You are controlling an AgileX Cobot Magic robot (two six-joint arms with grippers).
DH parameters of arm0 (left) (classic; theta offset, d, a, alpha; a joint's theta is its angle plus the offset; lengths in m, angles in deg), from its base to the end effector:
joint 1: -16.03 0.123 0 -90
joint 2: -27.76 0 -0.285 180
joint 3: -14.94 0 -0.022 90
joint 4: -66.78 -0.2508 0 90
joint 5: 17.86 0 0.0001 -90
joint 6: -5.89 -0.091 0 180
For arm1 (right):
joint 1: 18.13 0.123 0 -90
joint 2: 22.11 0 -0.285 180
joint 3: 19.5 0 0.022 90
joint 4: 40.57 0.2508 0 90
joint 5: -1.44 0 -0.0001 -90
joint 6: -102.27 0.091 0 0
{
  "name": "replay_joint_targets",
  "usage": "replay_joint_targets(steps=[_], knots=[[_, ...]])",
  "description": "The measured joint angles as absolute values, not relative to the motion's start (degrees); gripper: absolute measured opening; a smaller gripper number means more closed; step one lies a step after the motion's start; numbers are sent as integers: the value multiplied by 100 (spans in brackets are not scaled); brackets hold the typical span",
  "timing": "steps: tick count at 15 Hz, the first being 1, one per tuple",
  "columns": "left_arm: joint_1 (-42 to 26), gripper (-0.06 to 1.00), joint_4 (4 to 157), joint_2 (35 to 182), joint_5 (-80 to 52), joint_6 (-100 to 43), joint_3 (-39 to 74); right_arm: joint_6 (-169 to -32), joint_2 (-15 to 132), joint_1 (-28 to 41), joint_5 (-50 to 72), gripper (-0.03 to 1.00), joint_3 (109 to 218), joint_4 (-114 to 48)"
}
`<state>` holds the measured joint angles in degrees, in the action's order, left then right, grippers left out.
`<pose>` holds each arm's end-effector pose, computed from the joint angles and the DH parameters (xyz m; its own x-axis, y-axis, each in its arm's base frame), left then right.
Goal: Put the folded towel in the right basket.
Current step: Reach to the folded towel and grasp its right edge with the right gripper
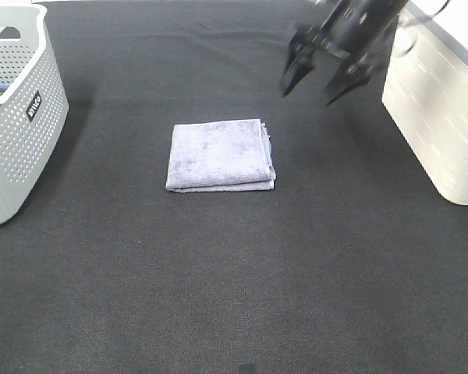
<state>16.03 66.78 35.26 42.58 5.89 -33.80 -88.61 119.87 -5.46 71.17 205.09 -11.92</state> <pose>-0.0050 0.0000 0.2769 -0.4490 0.0000 -0.8935 0.0000 1.0000 0.0000 0.4765 0.1491 0.2097 -0.9396 -0.2138 -0.2673 -0.3153 0.8445 0.4328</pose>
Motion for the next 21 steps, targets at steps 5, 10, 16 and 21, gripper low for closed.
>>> replay_joint_targets(steps=[5,10,16,21], knots=[[1603,97,6678,3526,4258,589,-3380,-9119,13201,-546,7117,78,21248,-505],[1603,97,6678,3526,4258,589,-3380,-9314,13757,-546,7112,78,21535,-241],[1603,97,6678,3526,4258,589,-3380,-9474,13969,-535,6974,78,21586,280],[1603,97,6678,3526,4258,589,-3380,-9715,14032,-369,6957,74,21586,538]])
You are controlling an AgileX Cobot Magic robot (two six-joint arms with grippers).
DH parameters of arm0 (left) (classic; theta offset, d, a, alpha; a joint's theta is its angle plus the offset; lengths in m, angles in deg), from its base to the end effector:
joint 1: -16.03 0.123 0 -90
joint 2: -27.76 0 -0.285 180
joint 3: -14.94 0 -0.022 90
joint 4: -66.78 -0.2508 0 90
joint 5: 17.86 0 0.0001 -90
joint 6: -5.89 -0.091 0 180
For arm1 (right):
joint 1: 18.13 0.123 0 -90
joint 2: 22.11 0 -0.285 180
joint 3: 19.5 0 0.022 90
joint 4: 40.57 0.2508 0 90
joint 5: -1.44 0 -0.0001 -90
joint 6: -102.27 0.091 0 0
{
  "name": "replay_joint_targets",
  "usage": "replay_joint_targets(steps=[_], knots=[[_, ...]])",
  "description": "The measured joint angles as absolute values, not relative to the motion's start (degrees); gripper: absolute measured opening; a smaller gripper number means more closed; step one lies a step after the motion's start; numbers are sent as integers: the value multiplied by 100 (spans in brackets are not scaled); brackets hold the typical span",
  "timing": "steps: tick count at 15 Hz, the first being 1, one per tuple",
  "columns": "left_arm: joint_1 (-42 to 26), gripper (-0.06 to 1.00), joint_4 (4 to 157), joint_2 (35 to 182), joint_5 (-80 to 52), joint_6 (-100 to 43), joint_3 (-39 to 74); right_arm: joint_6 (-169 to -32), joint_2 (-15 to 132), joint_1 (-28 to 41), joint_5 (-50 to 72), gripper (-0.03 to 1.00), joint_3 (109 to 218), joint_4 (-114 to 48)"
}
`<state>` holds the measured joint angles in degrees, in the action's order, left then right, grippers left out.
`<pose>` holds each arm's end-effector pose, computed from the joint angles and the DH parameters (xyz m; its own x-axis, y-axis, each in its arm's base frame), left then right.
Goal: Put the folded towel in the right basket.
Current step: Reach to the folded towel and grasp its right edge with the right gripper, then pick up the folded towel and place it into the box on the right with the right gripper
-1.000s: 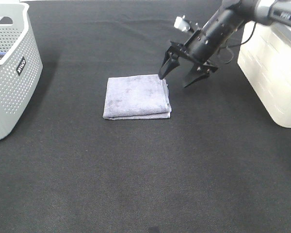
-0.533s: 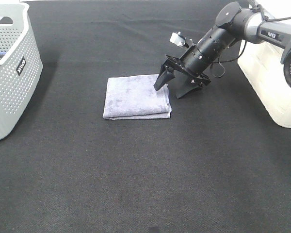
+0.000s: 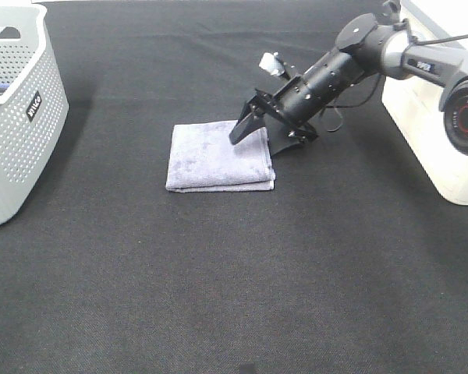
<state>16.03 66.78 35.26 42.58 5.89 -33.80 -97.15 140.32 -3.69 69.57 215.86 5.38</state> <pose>-0.0050 0.0000 0.2769 -0.4490 0.0000 -0.8935 0.0000 1.0000 0.0000 0.5010 0.1917 0.0904 -0.9529 -0.2234 -0.2050 -0.3032 0.6910 0.6562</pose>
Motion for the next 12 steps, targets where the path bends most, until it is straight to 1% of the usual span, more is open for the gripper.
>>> replay_joint_targets(steps=[1,2,3,4,5,6,10,12], knots=[[1603,97,6678,3526,4258,589,-3380,-9709,14032,-363,6940,70,21586,532],[1603,97,6678,3526,4258,589,-3380,-9681,14032,-363,6905,63,21586,492],[1603,97,6678,3526,4258,589,-3380,-9612,14049,-363,6825,53,21586,446],[1603,97,6678,3526,4258,589,-3380,-9595,14084,-363,6774,41,21586,360],[1603,97,6678,3526,4258,589,-3380,-9589,14118,-363,6756,18,21586,332],[1603,97,6678,3526,4258,589,-3380,-9589,14130,-363,6756,8,21586,332],[1603,97,6678,3526,4258,589,-3380,-9675,14038,-363,6791,7,21586,326],[1603,97,6678,3526,4258,589,-3380,-9824,13734,-363,6819,7,21586,234]])
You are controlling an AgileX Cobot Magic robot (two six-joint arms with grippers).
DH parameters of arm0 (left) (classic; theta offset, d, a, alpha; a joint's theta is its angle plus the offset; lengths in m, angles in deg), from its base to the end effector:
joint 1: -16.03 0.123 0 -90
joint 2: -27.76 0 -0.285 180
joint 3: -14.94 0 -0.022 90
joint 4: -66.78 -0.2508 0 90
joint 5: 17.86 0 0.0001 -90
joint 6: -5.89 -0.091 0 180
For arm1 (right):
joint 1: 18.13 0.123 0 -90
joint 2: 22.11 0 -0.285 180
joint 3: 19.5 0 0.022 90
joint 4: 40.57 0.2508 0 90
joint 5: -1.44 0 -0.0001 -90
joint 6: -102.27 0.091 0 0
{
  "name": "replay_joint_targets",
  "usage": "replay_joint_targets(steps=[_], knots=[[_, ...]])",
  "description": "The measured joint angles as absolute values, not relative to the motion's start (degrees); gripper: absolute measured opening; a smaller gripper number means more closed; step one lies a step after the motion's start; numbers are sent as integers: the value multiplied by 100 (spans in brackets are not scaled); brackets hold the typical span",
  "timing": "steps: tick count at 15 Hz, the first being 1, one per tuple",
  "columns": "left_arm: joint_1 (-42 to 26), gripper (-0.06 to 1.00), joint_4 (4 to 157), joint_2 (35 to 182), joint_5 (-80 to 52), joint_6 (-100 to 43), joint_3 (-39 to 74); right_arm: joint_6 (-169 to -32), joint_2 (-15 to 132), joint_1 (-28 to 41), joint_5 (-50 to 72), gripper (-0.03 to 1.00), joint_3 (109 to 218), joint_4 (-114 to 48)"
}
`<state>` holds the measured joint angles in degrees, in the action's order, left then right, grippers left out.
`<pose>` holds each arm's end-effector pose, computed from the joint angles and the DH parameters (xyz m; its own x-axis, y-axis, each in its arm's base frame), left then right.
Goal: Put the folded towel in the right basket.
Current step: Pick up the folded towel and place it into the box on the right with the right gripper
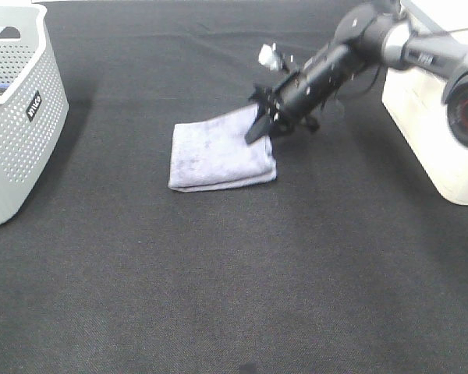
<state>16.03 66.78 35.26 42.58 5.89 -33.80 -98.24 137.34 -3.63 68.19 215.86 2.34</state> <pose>-0.0050 0.0000 0.2769 -0.4490 0.0000 -0.8935 0.0000 1.0000 0.0000 0.5040 0.1892 0.1152 -0.9269 -0.2448 -0.2845 -0.3712 0.7098 0.5986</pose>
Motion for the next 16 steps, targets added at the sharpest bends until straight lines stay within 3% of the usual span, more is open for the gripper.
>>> replay_joint_targets(steps=[11,16], knots=[[1603,97,6678,3526,4258,589,-3380,-9841,10973,-386,6888,7,21586,-2161],[1603,97,6678,3526,4258,589,-3380,-9583,10010,-1549,7100,7,21586,-2447]])
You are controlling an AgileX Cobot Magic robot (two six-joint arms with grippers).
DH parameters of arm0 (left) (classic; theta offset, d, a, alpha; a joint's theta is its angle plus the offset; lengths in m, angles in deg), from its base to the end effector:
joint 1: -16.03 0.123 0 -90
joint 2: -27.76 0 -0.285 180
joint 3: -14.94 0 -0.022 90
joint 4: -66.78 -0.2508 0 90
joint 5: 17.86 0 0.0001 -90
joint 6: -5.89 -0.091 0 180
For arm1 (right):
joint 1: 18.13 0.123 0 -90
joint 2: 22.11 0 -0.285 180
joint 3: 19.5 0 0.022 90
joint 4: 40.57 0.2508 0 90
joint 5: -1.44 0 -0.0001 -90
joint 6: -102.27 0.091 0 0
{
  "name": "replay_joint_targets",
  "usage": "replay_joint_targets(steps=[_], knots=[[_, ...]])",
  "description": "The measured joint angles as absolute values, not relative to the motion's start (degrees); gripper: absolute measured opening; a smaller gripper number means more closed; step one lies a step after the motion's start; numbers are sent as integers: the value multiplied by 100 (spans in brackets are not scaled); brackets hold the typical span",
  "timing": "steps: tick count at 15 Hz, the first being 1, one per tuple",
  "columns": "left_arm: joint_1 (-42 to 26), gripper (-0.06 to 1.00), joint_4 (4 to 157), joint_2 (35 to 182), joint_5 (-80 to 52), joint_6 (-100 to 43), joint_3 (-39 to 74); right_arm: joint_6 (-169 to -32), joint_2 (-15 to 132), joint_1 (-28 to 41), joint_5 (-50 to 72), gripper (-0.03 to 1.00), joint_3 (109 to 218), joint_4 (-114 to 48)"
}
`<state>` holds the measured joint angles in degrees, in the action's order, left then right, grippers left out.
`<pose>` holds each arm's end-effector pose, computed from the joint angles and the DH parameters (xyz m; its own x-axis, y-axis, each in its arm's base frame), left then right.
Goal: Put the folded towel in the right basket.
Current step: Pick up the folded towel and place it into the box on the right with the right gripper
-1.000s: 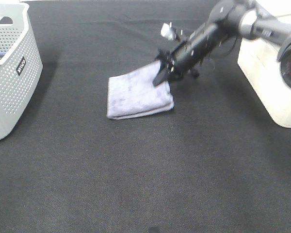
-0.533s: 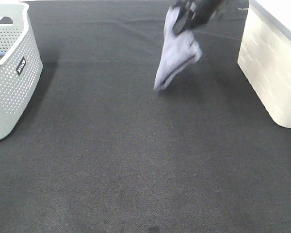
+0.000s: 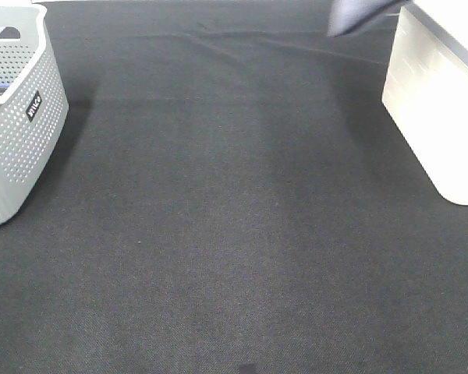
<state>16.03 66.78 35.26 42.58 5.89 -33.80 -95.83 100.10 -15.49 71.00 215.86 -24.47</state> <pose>-0.0050 0.0000 0.2769 -0.4490 0.0000 -0.8935 0.0000 1.0000 0.0000 0.4337 0.0437 0.4201 -0.6495 -0.2366 -0.7226 -0.3734 0.9271 0.0321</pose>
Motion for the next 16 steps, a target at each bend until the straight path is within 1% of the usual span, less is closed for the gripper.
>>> replay_joint_targets(steps=[1,2,4,5,7,9,13,14,15,16], knots=[[1603,97,6678,3526,4258,589,-3380,-9583,9936,-1841,7129,7,21586,-2459],[1603,97,6678,3526,4258,589,-3380,-9555,9878,-2277,7146,7,21586,-2459],[1603,97,6678,3526,4258,589,-3380,-9446,9924,-2781,7146,7,21586,-2464],[1603,97,6678,3526,4258,589,-3380,-9446,9924,-2781,7146,7,21586,-2464],[1603,97,6678,3526,4258,589,-3380,-9417,10050,-3136,7146,7,21586,-2464],[1603,97,6678,3526,4258,589,-3380,-9262,10342,-3308,7146,7,21586,-2464],[1603,97,6678,3526,4258,589,-3380,-9004,11047,-3342,7152,8,21586,-2258],[1603,97,6678,3526,4258,589,-3380,-8964,11122,-3342,7152,10,21586,-2258],[1603,97,6678,3526,4258,589,-3380,-8919,11167,-3342,7152,16,21586,-2304],[1603,97,6678,3526,4258,589,-3380,-8798,11219,-3342,7146,29,21586,-2430]])
